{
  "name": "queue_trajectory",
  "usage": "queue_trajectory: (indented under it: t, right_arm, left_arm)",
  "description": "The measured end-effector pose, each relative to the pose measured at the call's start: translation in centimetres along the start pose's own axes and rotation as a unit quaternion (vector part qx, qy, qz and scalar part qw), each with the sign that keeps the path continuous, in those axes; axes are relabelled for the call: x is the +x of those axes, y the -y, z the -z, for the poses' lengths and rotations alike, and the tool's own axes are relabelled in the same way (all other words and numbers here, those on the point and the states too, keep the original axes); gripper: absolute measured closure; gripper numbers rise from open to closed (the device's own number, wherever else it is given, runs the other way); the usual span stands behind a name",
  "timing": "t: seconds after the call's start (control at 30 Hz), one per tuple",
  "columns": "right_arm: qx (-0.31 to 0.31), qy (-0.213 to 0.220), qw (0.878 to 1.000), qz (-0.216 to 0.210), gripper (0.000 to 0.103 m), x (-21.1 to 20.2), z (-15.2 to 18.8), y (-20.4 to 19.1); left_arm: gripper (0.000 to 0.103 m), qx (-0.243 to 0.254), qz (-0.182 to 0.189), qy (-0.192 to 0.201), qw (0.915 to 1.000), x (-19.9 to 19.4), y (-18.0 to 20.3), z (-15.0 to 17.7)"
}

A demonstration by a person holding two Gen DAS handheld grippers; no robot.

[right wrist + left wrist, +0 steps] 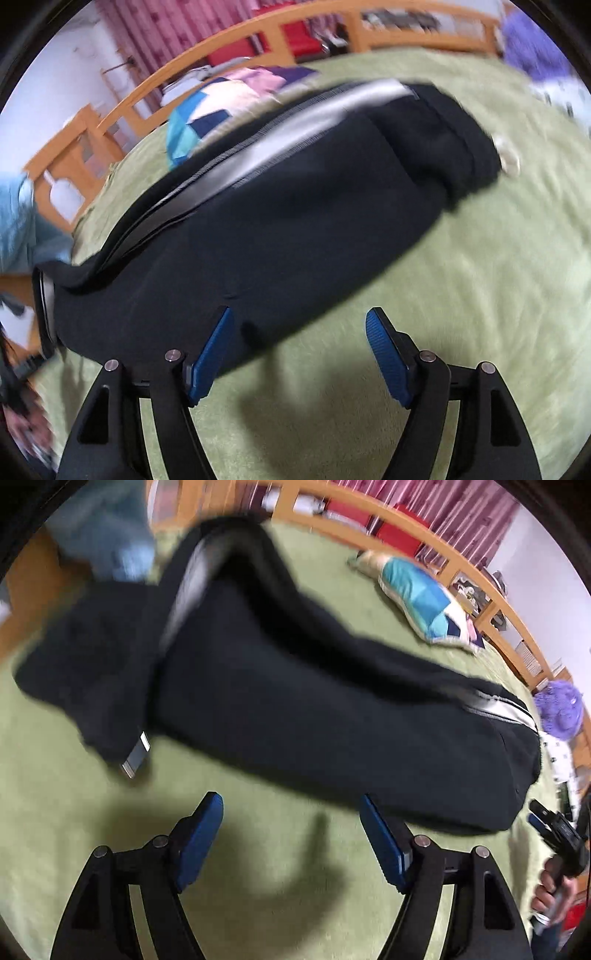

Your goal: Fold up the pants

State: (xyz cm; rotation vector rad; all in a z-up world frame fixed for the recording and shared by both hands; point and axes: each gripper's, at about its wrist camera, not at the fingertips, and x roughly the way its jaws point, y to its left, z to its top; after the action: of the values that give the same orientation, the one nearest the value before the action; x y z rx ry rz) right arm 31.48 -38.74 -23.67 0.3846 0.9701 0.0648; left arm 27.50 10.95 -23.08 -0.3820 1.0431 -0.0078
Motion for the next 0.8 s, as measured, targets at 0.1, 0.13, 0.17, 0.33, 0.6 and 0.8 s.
queue_trajectory:
  t: [0.1,0.13,0.17,0.33,0.6,0.8]
  right_arm:
    - [0.040,-0.007,0.999,-0.029,0.030,1.5,-0.5,1.5]
    - [0.053,-0.012,0.998,-0.036,0.030,2.1,-0.8,1.9]
    - [0.063,-0.015,0.997,-0.042,0.030,2.8,-1.0,2.1]
    - [0.073,0.007,0.996,-0.042,0.023,4.9,-2.6,2.3]
    - [0.084,0.051,0.995,-0.013,0.068,7.1,-5.6,0.7]
    - [0.137,0.108,0.984,-0.040,0.091,3.0,-4.5,2.3]
  left_arm:
    - [0.029,-0.024,0.013,0.009,0.9996,0.9,-0.7,0.1]
    - [0.029,-0.030,0.020,0.013,0.9993,1.2,-0.9,-0.2]
    - [0.029,-0.039,0.024,0.015,0.9989,1.7,-1.1,-0.6]
    - [0.027,-0.083,0.038,0.025,0.9955,3.8,-2.0,-2.7]
    - [0.059,-0.122,0.002,0.034,0.9920,6.0,-1.4,-5.6]
    - [0.085,-0.091,-0.003,0.034,0.9953,3.8,-0.6,-4.5]
